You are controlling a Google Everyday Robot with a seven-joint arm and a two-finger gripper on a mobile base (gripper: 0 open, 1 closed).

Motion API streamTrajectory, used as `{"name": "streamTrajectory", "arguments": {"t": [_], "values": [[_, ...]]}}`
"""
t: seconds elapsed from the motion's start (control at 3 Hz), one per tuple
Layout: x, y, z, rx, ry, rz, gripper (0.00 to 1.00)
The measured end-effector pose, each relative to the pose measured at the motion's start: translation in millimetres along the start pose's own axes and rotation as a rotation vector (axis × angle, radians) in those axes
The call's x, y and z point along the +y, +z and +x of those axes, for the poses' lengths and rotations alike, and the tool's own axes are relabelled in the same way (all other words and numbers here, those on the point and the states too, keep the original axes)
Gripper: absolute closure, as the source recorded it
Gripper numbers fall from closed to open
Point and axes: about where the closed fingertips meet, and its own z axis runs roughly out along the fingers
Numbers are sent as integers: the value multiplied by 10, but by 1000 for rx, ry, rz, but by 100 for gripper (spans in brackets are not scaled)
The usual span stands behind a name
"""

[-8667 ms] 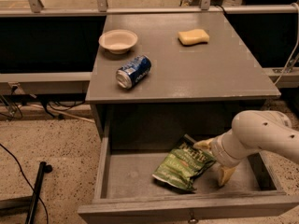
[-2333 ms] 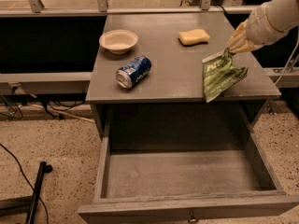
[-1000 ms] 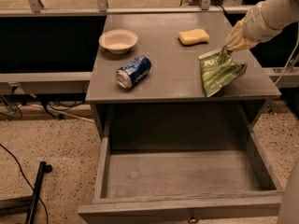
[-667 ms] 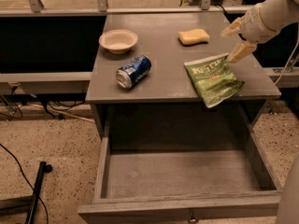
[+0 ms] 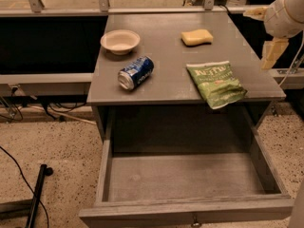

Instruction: Pick green jalapeno chip bag from top drawer and place on counter

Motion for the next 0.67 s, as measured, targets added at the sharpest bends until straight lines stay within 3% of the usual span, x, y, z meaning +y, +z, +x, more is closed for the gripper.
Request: {"name": "streamTrajectory", "arguments": {"t": [0.33,0.67], "values": [[-1,-306,185,51,-61,8,0],[-1,-306,185,51,-61,8,0]]}}
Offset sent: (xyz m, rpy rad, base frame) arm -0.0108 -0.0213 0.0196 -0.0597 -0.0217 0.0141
